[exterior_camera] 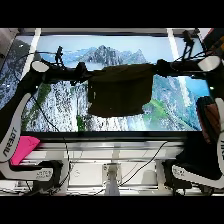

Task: Fold the clothes and pants, and hang the long-sleeved shirts on hangers.

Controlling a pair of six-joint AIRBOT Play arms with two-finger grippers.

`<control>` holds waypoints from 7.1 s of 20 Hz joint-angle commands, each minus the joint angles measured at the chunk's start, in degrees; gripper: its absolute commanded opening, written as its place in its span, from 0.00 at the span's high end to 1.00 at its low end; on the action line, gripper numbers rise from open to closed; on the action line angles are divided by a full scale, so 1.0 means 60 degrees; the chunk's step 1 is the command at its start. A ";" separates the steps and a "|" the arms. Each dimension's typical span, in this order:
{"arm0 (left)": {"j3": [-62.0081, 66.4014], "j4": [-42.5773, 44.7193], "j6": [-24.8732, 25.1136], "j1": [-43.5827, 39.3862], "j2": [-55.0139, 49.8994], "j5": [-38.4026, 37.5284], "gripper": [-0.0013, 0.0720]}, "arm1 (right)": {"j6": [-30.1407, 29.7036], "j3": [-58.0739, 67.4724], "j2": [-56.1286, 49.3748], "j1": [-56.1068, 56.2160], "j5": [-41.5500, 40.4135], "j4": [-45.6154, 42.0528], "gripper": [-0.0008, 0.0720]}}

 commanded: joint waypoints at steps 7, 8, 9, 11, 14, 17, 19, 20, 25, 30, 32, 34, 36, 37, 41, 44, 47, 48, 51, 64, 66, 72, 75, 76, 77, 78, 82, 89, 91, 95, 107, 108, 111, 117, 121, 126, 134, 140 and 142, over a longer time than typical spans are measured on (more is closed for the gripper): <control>0.0000 -0.0838 0.0390 -0.0007 -0.0503 0.1588 0.93 | -0.0011 0.0000 -0.1027 0.1880 -0.5727 0.0160 0.96; 0.0000 -0.0838 0.0390 -0.0007 -0.0503 0.1588 0.93 | -0.0011 0.0000 -0.1067 0.1996 -0.5821 0.0138 0.96; 0.0000 -0.0838 0.0390 -0.0007 -0.0503 0.1585 0.93 | -0.0011 0.0000 -0.1129 0.2106 -0.5810 0.0091 0.96; 0.0000 -0.0838 0.0401 -0.0004 -0.0503 0.1585 0.93 | -0.0011 0.0000 -0.1297 0.2299 -0.5803 -0.0186 0.96; 0.0000 -0.0838 0.0896 0.0040 -0.0404 0.1588 0.93 | -0.0011 0.0000 -0.1581 0.2437 -0.5810 -0.0346 0.96; 0.0000 -0.0838 0.1151 0.0124 -0.0175 0.1807 0.93 | -0.0011 0.0000 -0.1821 0.2433 -0.5818 -0.0393 0.96; 0.0000 -0.0798 0.1151 0.0229 -0.0164 0.1920 0.91 | -0.0011 0.0000 -0.1883 0.2437 -0.5807 -0.0594 0.88; 0.0000 -0.0619 0.1151 0.0291 -0.0168 0.1927 0.71 | -0.0011 0.0004 -0.1880 0.2433 -0.5810 -0.0601 0.60; 0.0000 -0.0193 0.1158 0.0568 -0.0138 0.1891 0.05 | -0.0015 0.0015 -0.1767 0.2361 -0.5424 -0.1745 0.10; 0.0000 0.0634 0.1902 0.1162 -0.0160 -0.0710 0.12 | -0.0011 0.0040 -0.1632 0.1596 -0.3537 -0.2769 0.10; 0.0000 0.2036 0.1960 0.1158 -0.0164 -0.2004 0.12 | -0.0011 0.0029 -0.1632 0.1166 -0.2951 -0.2790 0.10; 0.0000 0.2754 0.2244 0.1009 -0.0171 -0.2422 0.12 | -0.0011 0.0029 -0.1632 0.0816 -0.2605 -0.2790 0.10; 0.0000 0.2750 0.2291 0.0790 -0.0175 -0.1887 0.12 | -0.0007 0.0029 -0.1632 0.0576 -0.2415 -0.2790 0.10; 0.0000 0.2747 0.2288 0.0652 -0.0211 -0.1417 0.12 | -0.0007 0.0029 -0.1632 0.0510 -0.2382 -0.2787 0.10; 0.0000 0.2750 0.2277 0.0033 -0.1024 0.0047 0.12 | -0.0007 0.0029 -0.1632 0.0532 -0.2371 -0.2783 0.10; 0.0000 0.2743 0.1825 -0.0131 -0.1891 0.0852 0.12 | -0.0011 0.0029 -0.1632 0.0528 -0.2302 -0.2794 0.10; 0.0000 0.2750 0.1818 -0.0127 -0.2306 0.1351 0.12 | -0.0011 0.0029 -0.1632 0.0528 -0.2299 -0.2801 0.10; 0.0000 0.2754 0.1821 -0.0127 -0.2320 0.1581 0.12 | -0.0011 0.0029 -0.1632 0.0528 -0.2306 -0.2801 0.10; 0.0004 0.2750 0.1821 -0.0127 -0.2317 0.2106 0.12 | -0.0015 0.0029 -0.1632 0.0528 -0.2306 -0.2801 0.10; 0.0004 0.2528 0.1858 -0.1002 -0.2390 0.1898 0.93 | -0.0011 0.0029 -0.1654 0.0528 -0.2226 -0.2798 0.10; 0.0004 0.2532 0.1861 -0.0841 -0.2124 0.1905 0.93 | -0.0011 0.0029 -0.1654 0.0528 -0.2153 -0.2798 0.10; 0.0004 0.3796 0.1851 -0.0200 -0.0463 0.2291 0.93 | -0.0007 0.0029 -0.1654 0.0528 -0.2153 -0.2794 0.10; 0.0000 0.4648 0.1257 -0.0106 -0.0248 0.2262 0.93 | -0.0004 0.0029 -0.1654 0.0528 -0.2124 -0.2787 0.10; 0.0000 0.4932 0.1162 -0.0109 -0.0331 0.2262 0.93 | -0.0004 0.0029 -0.1654 0.0528 -0.2062 -0.2787 0.10; 0.0000 0.5085 0.1086 -0.0109 -0.0448 0.2262 0.93 | -0.0004 0.0029 -0.1654 0.0528 -0.1949 -0.2787 0.10; 0.0000 0.5180 0.1056 -0.0106 -0.0608 0.2262 0.93 | -0.0004 0.0025 -0.1654 0.0528 -0.1858 -0.2790 0.10; 0.0000 0.5206 0.0827 -0.0106 -0.1279 0.2255 0.93 | -0.0004 0.0022 -0.1654 0.0528 -0.1683 -0.2794 0.10; 0.0000 0.6779 -0.0546 0.0280 -0.1417 0.2146 0.80 | 0.0000 0.0022 -0.1770 0.0532 -0.1169 -0.2714 0.25; 0.0000 0.6779 -0.0546 0.0291 -0.1417 0.2146 0.21 | 0.0000 0.0022 -0.1985 0.0528 -0.0433 -0.2718 0.24; 0.0004 0.6776 -0.0557 0.0313 -0.1395 0.1698 0.11 | -0.0004 0.0022 -0.2248 0.0532 0.0386 -0.2688 0.23; 0.0000 0.4484 0.2579 0.1417 -0.1483 -0.3825 0.10 | -0.0015 0.0029 -0.2248 0.0528 0.0576 -0.2718 0.23; -0.0004 0.4484 0.2612 0.1333 -0.1563 -0.3832 0.10 | -0.0015 0.0029 -0.2248 0.0528 0.0576 -0.2721 0.23; -0.0004 0.4473 0.2608 0.1129 -0.1931 -0.3825 0.10 | -0.0015 0.0029 -0.2248 0.0528 0.0546 -0.2725 0.23; -0.0007 0.4277 0.2612 0.0962 -0.2557 -0.3526 0.12 | -0.0015 0.0029 -0.2248 0.0528 0.0546 -0.2728 0.24; -0.0007 0.3654 0.2648 0.0962 -0.2590 -0.2623 0.24 | -0.0018 0.0029 -0.2248 0.0528 0.0546 -0.2750 0.24; -0.0007 0.3472 0.3402 0.0965 -0.2528 -0.2790 0.72 | -0.0146 0.0025 -0.2248 0.0528 0.0543 -0.2794 0.24; -0.0007 0.3158 0.4000 0.1151 -0.2244 -0.3501 0.93 | -0.0266 0.0022 -0.2262 0.0528 0.0754 -0.2259 0.62; -0.0007 0.3158 0.3996 0.1275 -0.2175 -0.3938 0.93 | -0.0262 0.0022 -0.3402 0.0510 0.2750 -0.1093 0.38; -0.0007 0.3155 0.3989 0.1275 -0.2175 -0.3942 0.93 | -0.0426 0.0025 -0.4044 0.0528 0.2936 0.0091 0.33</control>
